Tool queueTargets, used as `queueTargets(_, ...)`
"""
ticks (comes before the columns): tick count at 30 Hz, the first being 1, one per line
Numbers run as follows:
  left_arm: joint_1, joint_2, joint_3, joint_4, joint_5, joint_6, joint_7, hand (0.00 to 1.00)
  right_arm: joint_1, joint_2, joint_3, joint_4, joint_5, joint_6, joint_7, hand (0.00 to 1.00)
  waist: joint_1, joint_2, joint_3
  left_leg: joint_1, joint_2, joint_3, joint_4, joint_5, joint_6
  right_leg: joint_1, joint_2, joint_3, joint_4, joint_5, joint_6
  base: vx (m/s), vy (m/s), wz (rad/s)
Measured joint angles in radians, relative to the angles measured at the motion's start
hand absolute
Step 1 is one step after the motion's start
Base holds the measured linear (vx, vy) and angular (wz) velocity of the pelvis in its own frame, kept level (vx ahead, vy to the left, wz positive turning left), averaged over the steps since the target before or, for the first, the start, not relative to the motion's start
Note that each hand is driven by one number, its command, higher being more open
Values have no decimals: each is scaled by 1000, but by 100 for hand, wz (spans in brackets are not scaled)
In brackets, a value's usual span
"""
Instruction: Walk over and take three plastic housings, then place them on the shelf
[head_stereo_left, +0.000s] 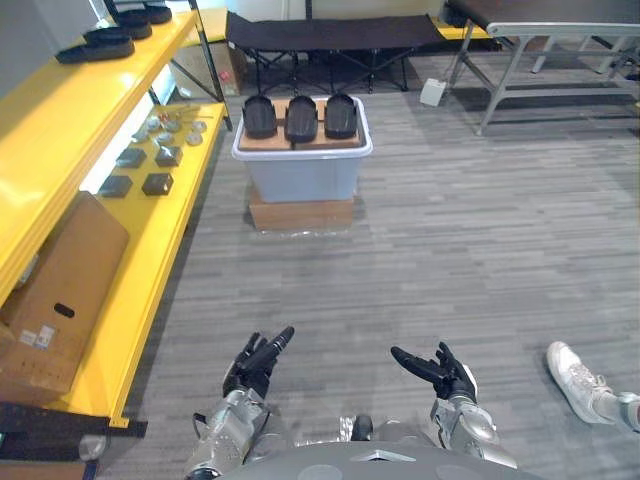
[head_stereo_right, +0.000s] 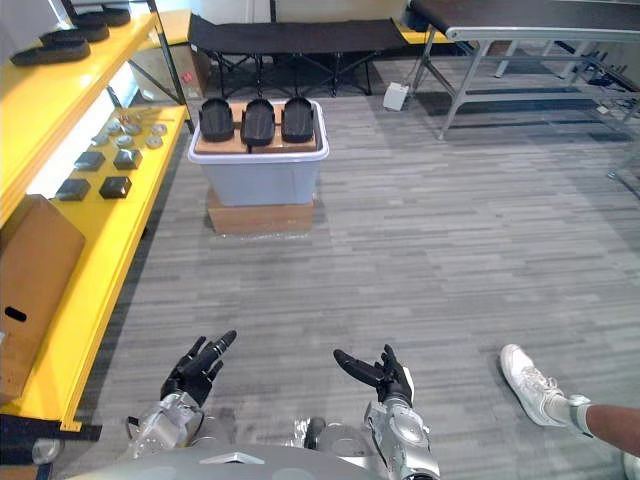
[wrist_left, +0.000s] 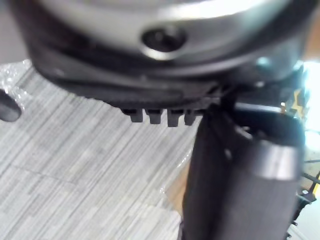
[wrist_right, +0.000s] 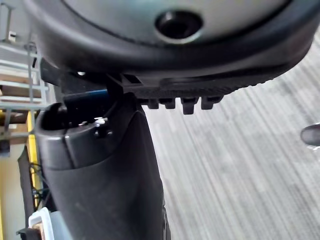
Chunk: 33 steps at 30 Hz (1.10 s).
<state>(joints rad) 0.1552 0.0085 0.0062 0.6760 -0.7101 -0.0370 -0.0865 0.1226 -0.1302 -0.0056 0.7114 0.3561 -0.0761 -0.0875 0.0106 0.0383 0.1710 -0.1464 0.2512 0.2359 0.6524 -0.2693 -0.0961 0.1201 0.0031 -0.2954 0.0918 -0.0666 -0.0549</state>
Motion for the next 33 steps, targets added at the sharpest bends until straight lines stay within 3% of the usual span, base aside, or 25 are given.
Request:
queueTargets(2,0,-10,0,-7,0,-1,0,100,-32,1,0,0,-32,0,-10,100,13,1,6,-41,-87,0,-218,48,-1,29,-2,1,-35,0,0,359,-48,-8)
queueTargets(3,2,-12,-1,-12,1,-1,-2,100,-48,3,3,0,-37,-1,-17,100,20,5,17,-55,-136,-16,-388,128,-7,45,-2,2,-43,-1,1,336,2,-9)
queueTargets(5,5,-9,1,-20,1,-2,-1,100,-60,6,9,0,-37,-2,-38,100,43,15,42,-73,-172,-56,-537,232,-33,83,1,22,-45,-24,20,327,68,-23)
queueTargets(7,6,-9,6,-23,2,-5,-9,100,-55,-5,18,0,-36,-2,-50,100,54,38,52,-93,-158,-48,-558,250,-29,143,11,31,-62,-64,50,410,188,-22)
queueTargets(8,16,-7,6,-21,5,-4,-16,100,-40,-9,22,0,-34,-2,-48,100,54,51,50,-87,-142,-1,-563,264,-11,183,12,30,-71,-113,74,466,280,-8)
queueTargets(9,13,2,8,-15,6,0,-22,100,-31,-4,23,1,-32,0,-47,100,51,38,50,-87,-144,49,-524,366,62,212,-17,23,-55,-172,109,403,257,-4)
queueTargets(10,13,9,9,-17,6,1,-28,100,-26,2,21,1,-32,0,-45,100,50,18,46,-86,-160,74,-509,385,88,209,-46,16,-29,-208,126,440,247,18)
queueTargets(11,11,29,8,-22,12,5,-37,100,-8,18,13,7,-30,-2,-33,100,44,-38,17,-80,-223,116,-506,383,127,192,-126,-15,45,-263,167,509,228,35)
queueTargets(12,-1,28,6,-15,14,7,-42,100,-11,12,5,25,-24,-7,-16,100,38,-55,13,-48,-282,112,-537,363,182,122,-197,-13,252,-268,181,527,242,40)
queueTargets(13,-9,28,-3,-18,14,6,-47,100,-8,13,-1,31,-17,-11,-6,100,41,-61,15,-25,-308,112,-551,354,208,34,-250,-6,464,-239,195,542,259,36)
queueTargets(14,-13,28,-13,-20,14,1,-57,100,-7,21,-4,32,-14,-19,-5,100,40,-71,20,4,-333,100,-557,334,229,-55,-307,-2,675,-164,159,499,268,47)
queueTargets(15,-18,35,-30,-17,15,0,-57,100,3,37,-2,31,-15,-32,0,100,32,-81,26,45,-353,74,-556,305,234,-136,-351,-5,837,-165,143,503,241,53)
queueTargets(16,-17,35,-38,-18,15,-1,-56,100,7,45,-1,31,-15,-37,3,100,29,-77,29,71,-354,60,-555,290,234,-159,-352,-6,866,-174,132,512,210,71)
queueTargets(18,-14,38,-49,-19,14,-4,-55,100,18,60,27,24,-16,-52,15,100,10,-61,32,148,-344,11,-569,257,228,-201,-324,-30,822,-188,118,460,130,71)
queueTargets(20,-30,48,-56,-20,14,-4,-54,100,19,67,58,-2,-19,-63,23,100,-1,-49,34,200,-320,-43,-593,239,200,-247,-244,-37,559,-183,130,477,25,75)
queueTargets(22,-52,76,-60,-20,14,-6,-55,100,2,84,56,-32,-16,-72,13,100,4,-50,37,213,-299,-85,-613,215,165,-302,-157,8,170,-91,185,395,-49,66)
queueTargets(24,-58,96,-60,-18,14,-6,-54,100,0,95,54,-48,-12,-78,7,100,10,-73,45,248,-309,-107,-625,198,144,-332,-149,53,26,29,192,336,-113,48)
queueTargets(25,-57,101,-59,-18,14,-6,-54,100,2,97,54,-49,-12,-78,7,100,11,-80,49,267,-313,-107,-624,184,127,-334,-149,58,19,57,186,496,-226,50)
queueTargets(26,-25,108,-58,-19,14,-6,-56,100,12,100,54,-48,-12,-79,9,100,15,-91,48,316,-315,-118,-608,137,121,-321,-145,59,25,120,156,432,-213,36)
queueTargets(27,-8,111,-56,-19,13,-6,-56,100,22,101,55,-48,-11,-81,11,100,17,-96,45,325,-317,-124,-588,112,115,-313,-144,61,37,143,136,536,-281,35)
queueTargets(28,26,115,-46,-19,12,-6,-57,100,36,102,56,-48,7,-85,13,100,17,-105,34,329,-319,-129,-525,45,113,-307,-140,79,83,161,109,429,-267,11)
queueTargets(29,45,102,-34,-10,9,-4,-51,100,27,83,53,-41,11,-86,9,100,18,-82,31,317,-278,-128,-431,-36,104,-310,-107,75,147,124,50,395,-250,-1)
queueTargets(31,68,90,-36,-9,5,-5,-51,100,27,63,51,-40,13,-93,-2,100,16,-46,19,261,-219,-107,-265,-97,32,-309,-76,59,170,66,41,328,-193,-8)
queueTargets(32,64,86,-35,-10,2,-6,-51,100,18,50,38,-41,12,-95,-10,100,10,-29,24,135,-155,-74,-2,-67,2,-281,-49,49,138,50,29,325,-198,6)
queueTargets(33,60,81,-39,-11,1,-5,-52,100,14,42,29,-41,12,-95,-11,100,12,-19,32,87,-120,-56,96,-59,-7,-255,-36,47,115,49,26,321,-187,9)
